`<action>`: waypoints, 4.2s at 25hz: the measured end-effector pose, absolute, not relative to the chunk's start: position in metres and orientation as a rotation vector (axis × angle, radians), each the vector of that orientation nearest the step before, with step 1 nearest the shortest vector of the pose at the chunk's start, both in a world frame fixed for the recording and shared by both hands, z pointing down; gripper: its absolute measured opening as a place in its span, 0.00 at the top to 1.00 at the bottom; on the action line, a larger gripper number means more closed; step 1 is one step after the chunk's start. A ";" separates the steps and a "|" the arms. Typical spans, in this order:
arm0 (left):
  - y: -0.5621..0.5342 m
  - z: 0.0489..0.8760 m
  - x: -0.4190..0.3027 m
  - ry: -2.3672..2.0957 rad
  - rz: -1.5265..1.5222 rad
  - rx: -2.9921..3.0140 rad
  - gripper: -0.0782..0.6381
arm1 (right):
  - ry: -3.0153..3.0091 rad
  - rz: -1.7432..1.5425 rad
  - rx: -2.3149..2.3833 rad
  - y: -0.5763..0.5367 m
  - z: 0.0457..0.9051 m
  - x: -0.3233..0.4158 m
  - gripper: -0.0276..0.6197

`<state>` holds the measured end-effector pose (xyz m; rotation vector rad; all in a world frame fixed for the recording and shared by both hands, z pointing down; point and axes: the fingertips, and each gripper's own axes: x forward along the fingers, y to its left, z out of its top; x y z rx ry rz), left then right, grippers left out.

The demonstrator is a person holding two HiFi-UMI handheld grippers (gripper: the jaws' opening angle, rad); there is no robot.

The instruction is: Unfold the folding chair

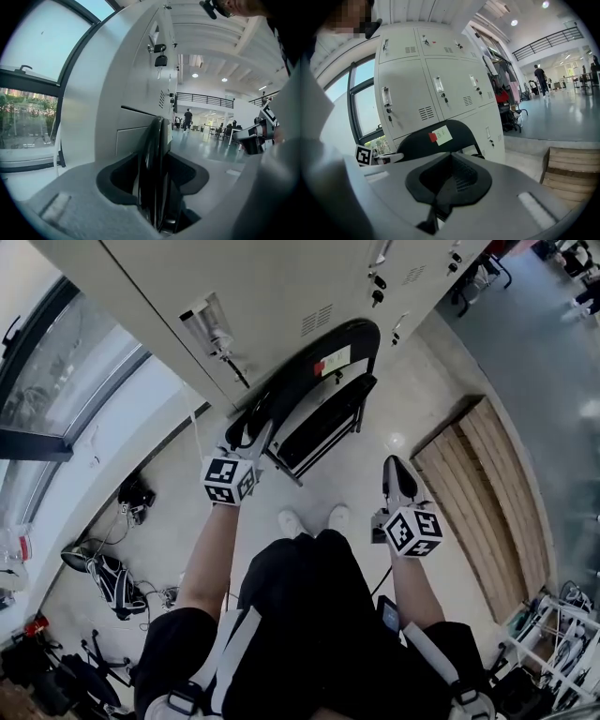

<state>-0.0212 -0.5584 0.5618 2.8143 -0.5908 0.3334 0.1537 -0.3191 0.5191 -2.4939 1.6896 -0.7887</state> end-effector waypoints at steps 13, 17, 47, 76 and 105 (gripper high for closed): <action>-0.560 0.545 0.004 -0.585 0.343 2.871 0.65 | 1.767 -1.127 -2.359 -0.395 0.590 0.156 0.95; -0.559 0.546 0.005 -0.578 0.361 2.856 0.65 | 1.704 -1.319 -2.311 -0.426 0.631 0.155 0.91; -0.558 0.551 0.001 -0.602 0.434 2.904 0.65 | 1.172 -1.991 -1.939 -0.503 0.780 0.092 0.61; -0.462 0.544 0.027 -0.245 0.247 2.872 0.71 | 1.063 -1.661 -2.009 -0.326 0.769 0.129 0.67; -0.396 0.602 0.033 -0.276 0.249 2.694 0.71 | 0.763 -1.576 -1.882 -0.085 0.900 0.153 0.58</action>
